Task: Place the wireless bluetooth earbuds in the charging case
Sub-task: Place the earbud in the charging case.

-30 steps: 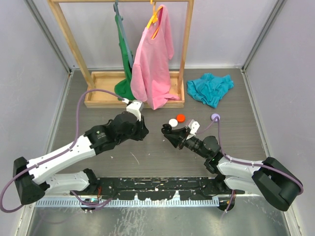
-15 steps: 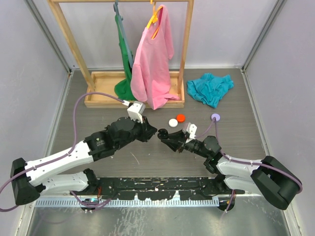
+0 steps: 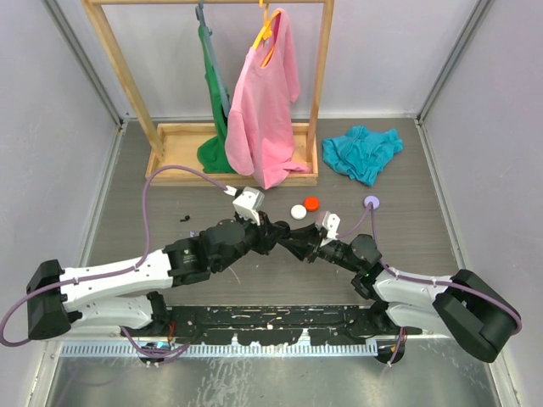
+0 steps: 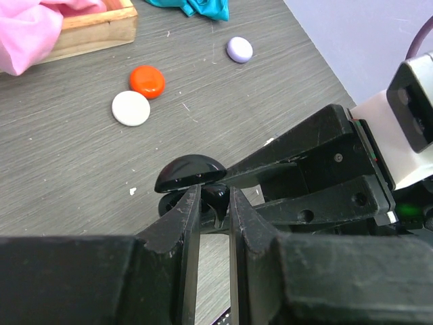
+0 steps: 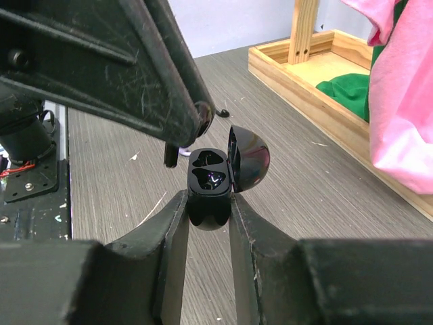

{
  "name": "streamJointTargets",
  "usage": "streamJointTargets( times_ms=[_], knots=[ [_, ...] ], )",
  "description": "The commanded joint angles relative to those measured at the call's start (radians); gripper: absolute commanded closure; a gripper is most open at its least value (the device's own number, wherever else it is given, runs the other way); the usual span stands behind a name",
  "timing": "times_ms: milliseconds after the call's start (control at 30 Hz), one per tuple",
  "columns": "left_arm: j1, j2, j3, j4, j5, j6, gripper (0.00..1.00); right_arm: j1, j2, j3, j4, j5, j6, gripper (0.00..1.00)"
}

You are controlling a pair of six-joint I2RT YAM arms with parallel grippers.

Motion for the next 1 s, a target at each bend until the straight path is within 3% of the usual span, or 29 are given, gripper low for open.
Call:
streamJointTargets(
  times_ms=[0,967],
  knots=[
    [-0.021,0.010,-0.013,0.123,-0.098,0.014,0.89,0.000,-0.025,0.015,0.068,0.025,-0.012,0.99],
    [-0.047,0.031,-0.072,0.207,-0.191,0.012,0.89,0.001,-0.030,0.009,0.075,0.034,-0.002,0.99]
  ],
)
